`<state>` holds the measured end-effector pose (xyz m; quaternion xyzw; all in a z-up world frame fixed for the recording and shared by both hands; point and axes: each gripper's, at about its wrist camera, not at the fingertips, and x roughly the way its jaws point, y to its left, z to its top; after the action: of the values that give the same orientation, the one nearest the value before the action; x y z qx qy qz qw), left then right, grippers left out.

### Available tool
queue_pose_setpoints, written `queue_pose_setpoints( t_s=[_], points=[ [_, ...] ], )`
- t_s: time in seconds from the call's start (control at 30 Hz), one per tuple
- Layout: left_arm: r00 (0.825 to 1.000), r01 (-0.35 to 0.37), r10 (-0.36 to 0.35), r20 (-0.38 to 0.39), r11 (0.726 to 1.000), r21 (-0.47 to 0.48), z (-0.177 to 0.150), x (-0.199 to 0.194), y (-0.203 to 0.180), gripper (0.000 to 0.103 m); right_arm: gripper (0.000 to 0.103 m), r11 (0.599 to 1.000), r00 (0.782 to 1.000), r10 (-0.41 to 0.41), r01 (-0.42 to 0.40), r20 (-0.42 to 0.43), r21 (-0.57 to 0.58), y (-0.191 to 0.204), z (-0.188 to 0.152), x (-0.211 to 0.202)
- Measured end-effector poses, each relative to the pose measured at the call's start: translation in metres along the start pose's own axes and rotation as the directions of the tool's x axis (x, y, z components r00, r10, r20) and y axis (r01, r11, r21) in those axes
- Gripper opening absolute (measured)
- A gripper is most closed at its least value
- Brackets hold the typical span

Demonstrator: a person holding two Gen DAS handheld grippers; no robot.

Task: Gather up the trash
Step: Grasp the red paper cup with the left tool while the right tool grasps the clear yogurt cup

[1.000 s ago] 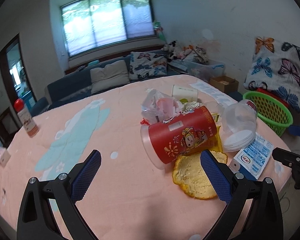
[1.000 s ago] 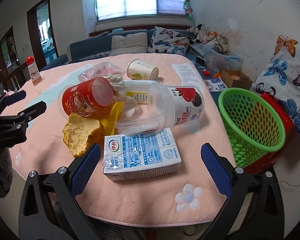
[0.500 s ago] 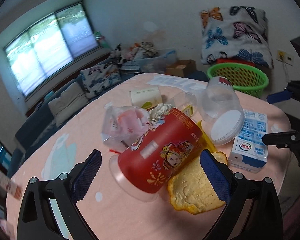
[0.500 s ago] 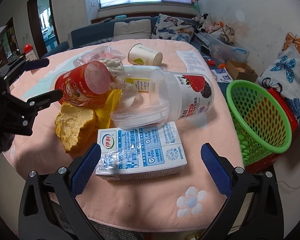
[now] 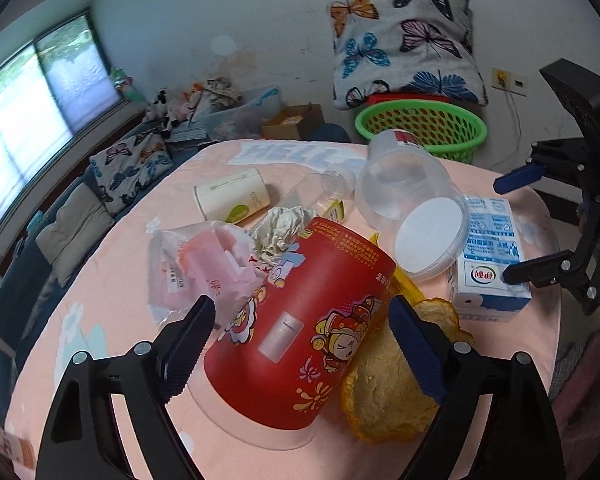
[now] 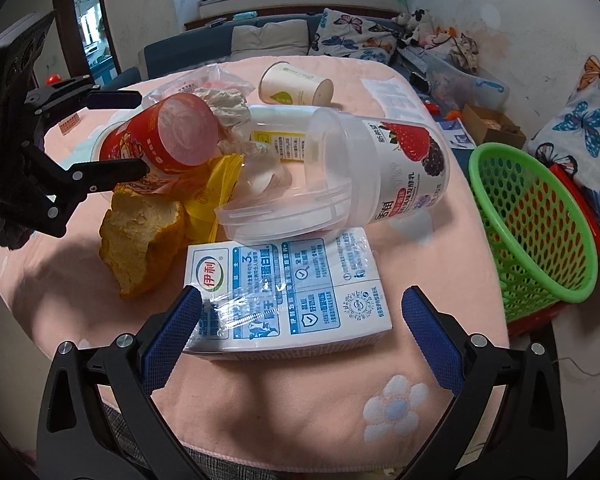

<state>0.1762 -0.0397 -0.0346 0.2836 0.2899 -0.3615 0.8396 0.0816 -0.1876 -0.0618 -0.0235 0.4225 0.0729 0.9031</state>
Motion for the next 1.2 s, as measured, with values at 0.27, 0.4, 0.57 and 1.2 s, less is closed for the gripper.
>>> queue_pose_setpoints(
  t_s=[0.27,0.4,0.57,1.2],
  points=[
    [0.996,0.087,-0.085,-0.032,0.995,0.057,0.001,0.015,0.002,0.086,0.099,1.0,1.0,-0.005,0.005,-0.017,-0.012,-0.003,-0.004,-0.002],
    [0.993,0.115,-0.113,-0.038,0.992,0.053,0.003,0.022,0.005,0.086,0.099,1.0,1.0,-0.004,0.004,-0.022,-0.003,-0.006,-0.003,-0.001],
    [0.991,0.132,-0.13,-0.044,0.99,0.045,0.004,0.027,0.006,0.079,0.099,1.0,1.0,-0.005,0.005,-0.013,-0.018,-0.008,0.0,-0.004],
    [0.999,0.037,-0.037,0.006,0.999,-0.032,0.001,0.014,0.011,0.068,0.095,0.996,0.999,-0.004,-0.001,0.053,0.089,-0.049,0.057,0.004]
  ],
)
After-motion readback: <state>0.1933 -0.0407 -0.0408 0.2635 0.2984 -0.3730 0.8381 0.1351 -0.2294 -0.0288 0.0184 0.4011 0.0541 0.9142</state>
